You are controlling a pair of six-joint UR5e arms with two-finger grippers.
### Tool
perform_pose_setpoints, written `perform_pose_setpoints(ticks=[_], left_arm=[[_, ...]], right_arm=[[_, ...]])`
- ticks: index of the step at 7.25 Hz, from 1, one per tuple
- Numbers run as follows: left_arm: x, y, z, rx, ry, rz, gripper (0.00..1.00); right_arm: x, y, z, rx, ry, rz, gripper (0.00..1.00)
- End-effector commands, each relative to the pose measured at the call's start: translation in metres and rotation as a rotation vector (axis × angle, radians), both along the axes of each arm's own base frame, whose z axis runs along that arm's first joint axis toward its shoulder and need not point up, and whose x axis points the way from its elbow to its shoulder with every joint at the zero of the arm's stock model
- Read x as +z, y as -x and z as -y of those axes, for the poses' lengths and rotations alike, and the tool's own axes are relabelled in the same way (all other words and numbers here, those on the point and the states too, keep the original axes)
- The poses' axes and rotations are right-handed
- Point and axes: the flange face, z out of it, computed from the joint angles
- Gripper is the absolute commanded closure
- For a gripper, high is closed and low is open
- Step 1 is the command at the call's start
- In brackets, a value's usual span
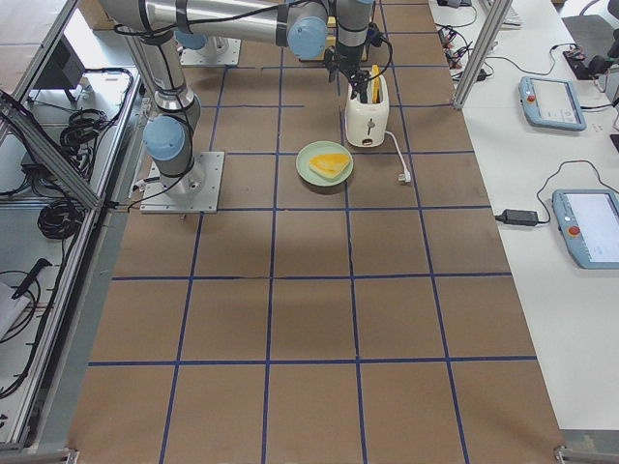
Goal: Press toaster with right arm
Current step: 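Move the right gripper over the toaster's lever side, closing fingers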
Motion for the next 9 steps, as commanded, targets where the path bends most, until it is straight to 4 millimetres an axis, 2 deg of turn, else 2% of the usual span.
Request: perform_pose_setpoints(ticks=[1, 2, 3, 4, 5, 9], left_arm=[[0.001, 0.0, 0.0, 0.0, 0.003, 0.0, 0.0], [0.0, 0.0, 0.0, 0.0, 0.0, 0.0, 0.0], [0.0, 0.0, 0.0, 0.0, 0.0, 0.0, 0.0], [0.0, 0.0, 0.0, 0.0, 0.0, 0.0, 0.0], [0.001, 0.0, 0.0, 0.0, 0.001, 0.0, 0.0], [0.0, 0.0, 0.0, 0.0, 0.0, 0.0, 0.0]], right_arm=[[-0.04, 0.015, 0.046, 0.3, 0.103, -0.106, 0.82], [-0.072, 0.012, 0.065, 0.337, 0.108, -0.095, 0.86], [-0.089, -0.005, 0.069, 0.365, 0.091, -0.091, 0.9], [-0.092, -0.027, 0.069, 0.399, 0.106, -0.087, 0.91], [-0.094, -0.037, 0.067, 0.375, 0.1, -0.083, 0.92], [-0.108, -0.041, 0.063, 0.388, 0.062, -0.062, 0.92]])
